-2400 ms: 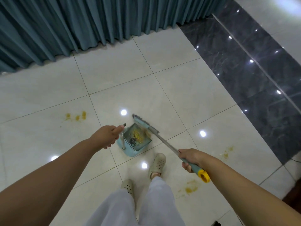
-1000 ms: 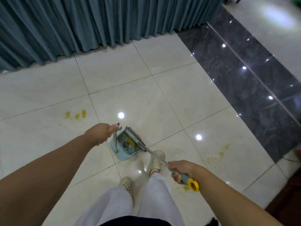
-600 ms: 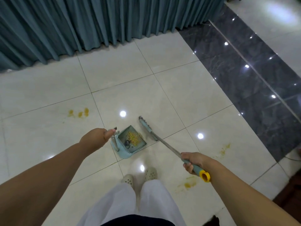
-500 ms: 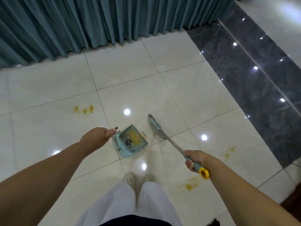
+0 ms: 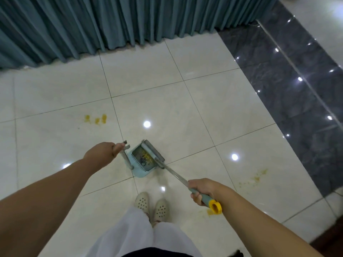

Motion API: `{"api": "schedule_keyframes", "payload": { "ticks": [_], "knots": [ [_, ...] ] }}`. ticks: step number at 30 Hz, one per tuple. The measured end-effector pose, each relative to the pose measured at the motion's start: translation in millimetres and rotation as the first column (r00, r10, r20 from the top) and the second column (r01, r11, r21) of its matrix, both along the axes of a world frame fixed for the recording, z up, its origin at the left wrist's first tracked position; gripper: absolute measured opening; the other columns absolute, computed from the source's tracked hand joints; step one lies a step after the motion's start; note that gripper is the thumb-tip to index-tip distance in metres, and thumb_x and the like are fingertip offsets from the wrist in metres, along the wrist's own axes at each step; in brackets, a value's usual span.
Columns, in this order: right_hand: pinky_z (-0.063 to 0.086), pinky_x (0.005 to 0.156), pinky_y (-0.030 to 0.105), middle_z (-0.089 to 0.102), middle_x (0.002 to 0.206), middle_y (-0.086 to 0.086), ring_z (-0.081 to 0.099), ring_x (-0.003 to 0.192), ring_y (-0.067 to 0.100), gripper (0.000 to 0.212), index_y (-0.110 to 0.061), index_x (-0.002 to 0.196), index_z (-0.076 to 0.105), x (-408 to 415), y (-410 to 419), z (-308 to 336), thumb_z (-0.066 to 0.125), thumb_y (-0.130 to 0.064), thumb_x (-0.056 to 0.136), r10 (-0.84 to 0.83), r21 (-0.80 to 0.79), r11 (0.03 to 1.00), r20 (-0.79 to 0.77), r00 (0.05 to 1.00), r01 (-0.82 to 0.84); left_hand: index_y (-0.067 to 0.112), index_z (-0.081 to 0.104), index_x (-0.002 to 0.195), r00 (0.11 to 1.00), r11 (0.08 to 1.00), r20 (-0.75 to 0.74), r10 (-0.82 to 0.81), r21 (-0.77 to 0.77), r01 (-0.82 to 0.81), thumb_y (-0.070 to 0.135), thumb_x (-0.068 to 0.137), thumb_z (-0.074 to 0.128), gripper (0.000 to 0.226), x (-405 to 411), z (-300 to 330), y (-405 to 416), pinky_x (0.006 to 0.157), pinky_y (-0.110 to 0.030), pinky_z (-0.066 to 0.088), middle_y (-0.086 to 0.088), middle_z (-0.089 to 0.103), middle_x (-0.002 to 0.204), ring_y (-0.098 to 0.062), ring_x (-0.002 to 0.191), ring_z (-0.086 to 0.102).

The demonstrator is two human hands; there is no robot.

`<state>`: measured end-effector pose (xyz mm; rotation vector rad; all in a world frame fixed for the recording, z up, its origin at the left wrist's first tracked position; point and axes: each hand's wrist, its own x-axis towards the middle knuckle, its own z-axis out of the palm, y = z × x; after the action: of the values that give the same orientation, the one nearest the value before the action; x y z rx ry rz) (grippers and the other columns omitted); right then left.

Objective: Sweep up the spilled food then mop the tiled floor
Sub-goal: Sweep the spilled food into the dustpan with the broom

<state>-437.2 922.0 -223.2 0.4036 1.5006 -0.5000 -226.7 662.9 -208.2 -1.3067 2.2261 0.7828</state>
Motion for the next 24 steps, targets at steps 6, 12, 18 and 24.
{"api": "schedule_keyframes", "payload": {
  "ticks": [6,12,18,24],
  "knots": [
    [0.031,0.029,0.011,0.043,0.043,0.005,0.033,0.029,0.007,0.007,-0.010,0.101,0.049,-37,9,9,0.048,-0.015,0.096,0.007,-0.030,1.000,-0.076,0.997,-0.009,0.010,0.044,0.068,0.990,0.991,-0.032,0.136,-0.011,-0.136,0.044,0.100,0.033,0.048,16,6,9,0.049,-0.026,0.033,-0.006,0.043,0.060,-0.017,0.052,0.040],
    [0.030,0.026,0.010,0.038,0.059,0.009,0.031,0.021,0.009,0.016,-0.004,0.084,0.042,-53,-22,-11,0.042,-0.013,0.098,0.061,-0.008,0.998,-0.140,0.988,-0.063,0.008,0.049,0.071,0.988,0.987,-0.009,0.154,-0.048,-0.154,0.047,0.098,0.032,0.051,39,8,1,0.049,-0.025,0.034,-0.006,0.048,0.060,-0.017,0.052,0.043],
    [0.032,0.028,0.012,0.043,0.059,0.010,0.034,0.023,0.011,0.016,-0.002,0.088,0.045,-10,-47,-24,0.045,-0.015,0.098,0.130,0.027,0.991,-0.082,0.988,-0.128,0.016,0.046,0.069,0.999,0.994,0.043,0.014,-0.112,-0.009,0.047,0.099,0.028,0.047,51,-9,-8,0.065,-0.029,0.036,-0.006,0.053,0.075,-0.023,0.077,0.052],
    [0.031,0.027,0.012,0.044,0.041,0.006,0.035,0.026,0.009,0.010,-0.004,0.086,0.045,23,-60,-1,0.049,-0.010,0.093,0.080,0.008,0.997,0.058,0.995,-0.081,0.017,0.047,0.076,0.999,0.993,0.024,-0.035,-0.110,0.038,0.046,0.100,0.025,0.044,70,-16,-32,0.067,-0.028,0.038,-0.004,0.051,0.074,-0.021,0.078,0.053]
  ]
}}
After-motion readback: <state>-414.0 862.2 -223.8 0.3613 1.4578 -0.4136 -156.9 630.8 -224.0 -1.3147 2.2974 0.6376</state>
